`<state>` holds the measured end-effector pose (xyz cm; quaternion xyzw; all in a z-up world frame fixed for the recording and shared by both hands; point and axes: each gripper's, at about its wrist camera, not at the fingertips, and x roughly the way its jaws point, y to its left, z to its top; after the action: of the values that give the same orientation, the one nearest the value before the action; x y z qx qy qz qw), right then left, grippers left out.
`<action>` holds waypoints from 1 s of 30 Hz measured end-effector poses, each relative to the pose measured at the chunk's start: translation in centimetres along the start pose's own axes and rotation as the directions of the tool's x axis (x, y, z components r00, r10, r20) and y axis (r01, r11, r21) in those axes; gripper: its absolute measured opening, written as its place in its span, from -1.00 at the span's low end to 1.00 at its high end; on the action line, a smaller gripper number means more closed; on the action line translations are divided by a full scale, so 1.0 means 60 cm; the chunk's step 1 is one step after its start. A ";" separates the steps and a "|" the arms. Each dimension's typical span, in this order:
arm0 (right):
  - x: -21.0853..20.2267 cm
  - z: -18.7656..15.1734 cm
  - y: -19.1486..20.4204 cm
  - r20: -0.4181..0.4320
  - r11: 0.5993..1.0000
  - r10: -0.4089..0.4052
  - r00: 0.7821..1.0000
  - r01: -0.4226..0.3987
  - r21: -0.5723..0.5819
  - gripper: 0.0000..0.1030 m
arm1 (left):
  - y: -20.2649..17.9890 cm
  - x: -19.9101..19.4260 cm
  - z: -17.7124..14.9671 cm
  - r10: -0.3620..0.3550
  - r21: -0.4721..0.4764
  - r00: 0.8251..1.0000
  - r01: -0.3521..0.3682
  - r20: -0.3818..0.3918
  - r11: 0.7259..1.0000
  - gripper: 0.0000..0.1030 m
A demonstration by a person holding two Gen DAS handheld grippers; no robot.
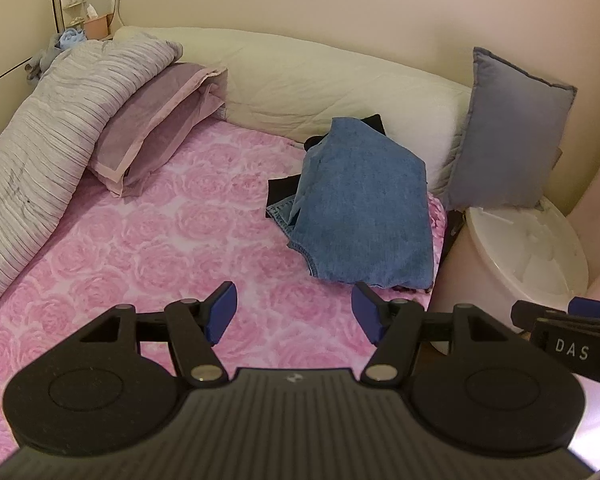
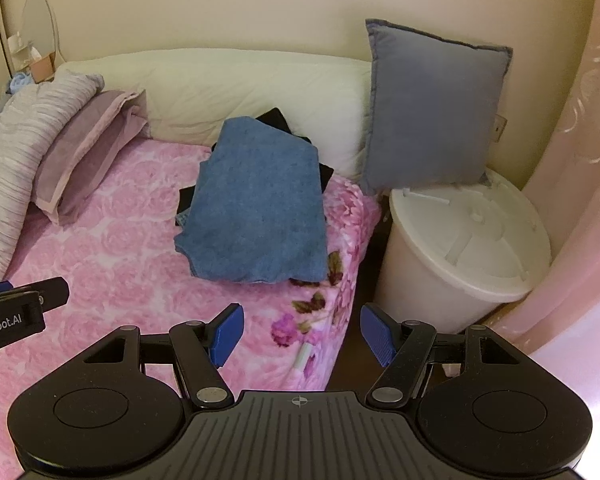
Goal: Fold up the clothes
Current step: 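Move both grippers toward the blue jeans pile by the grey cushion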
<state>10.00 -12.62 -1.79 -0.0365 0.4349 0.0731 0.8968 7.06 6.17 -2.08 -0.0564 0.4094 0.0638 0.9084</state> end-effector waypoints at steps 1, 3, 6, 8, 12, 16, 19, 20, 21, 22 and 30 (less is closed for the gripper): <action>0.006 0.004 -0.002 -0.001 1.000 0.002 1.000 -0.002 -0.005 0.33 | -0.002 0.005 0.004 0.002 -0.003 1.000 -0.002 -0.004 1.000 0.16; 0.016 0.014 -0.005 -0.001 1.000 0.009 1.000 -0.009 -0.015 0.33 | -0.006 0.016 0.013 0.008 -0.006 1.000 -0.008 -0.011 1.000 0.18; 0.033 0.026 -0.015 0.014 0.999 0.034 0.999 -0.034 -0.019 0.33 | -0.012 0.039 0.024 0.018 -0.007 1.000 -0.019 -0.024 1.000 0.19; 0.046 0.035 -0.028 0.026 0.998 0.065 0.998 -0.065 0.001 0.32 | -0.017 0.059 0.033 0.020 -0.009 0.999 -0.021 -0.042 1.000 0.19; 0.069 0.058 -0.054 0.053 0.994 0.101 0.993 -0.103 0.031 0.32 | -0.023 0.098 0.049 0.003 -0.010 0.997 -0.004 -0.082 1.000 0.19; 0.097 0.085 -0.079 0.066 0.993 0.105 0.992 -0.108 0.046 0.32 | -0.025 0.144 0.069 -0.018 -0.029 0.994 0.015 -0.111 0.999 0.18; 0.132 0.098 -0.098 0.046 0.989 0.131 0.990 -0.133 0.058 0.32 | -0.022 0.184 0.082 -0.031 -0.051 0.991 0.024 -0.132 0.998 0.18; 0.145 0.101 -0.103 0.028 0.988 0.138 0.990 -0.140 0.061 0.32 | -0.020 0.194 0.085 -0.035 -0.061 0.990 0.027 -0.136 0.998 0.17; 0.159 0.104 -0.109 0.011 0.987 0.145 0.989 -0.146 0.064 0.32 | -0.018 0.206 0.088 -0.046 -0.067 0.989 0.037 -0.139 0.997 0.17; 0.174 0.107 -0.113 -0.014 0.987 0.148 0.989 -0.147 0.060 0.32 | -0.017 0.218 0.090 -0.044 -0.068 0.988 0.035 -0.146 0.997 0.17; 0.292 0.133 -0.134 -0.175 0.987 0.158 0.972 -0.152 0.045 0.32 | -0.020 0.329 0.113 -0.038 -0.055 0.975 0.027 -0.219 0.998 0.17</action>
<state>28.20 -17.78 -10.56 0.0052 0.5159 0.1326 0.8463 25.21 7.38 -12.39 -0.0935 0.5048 0.0529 0.8565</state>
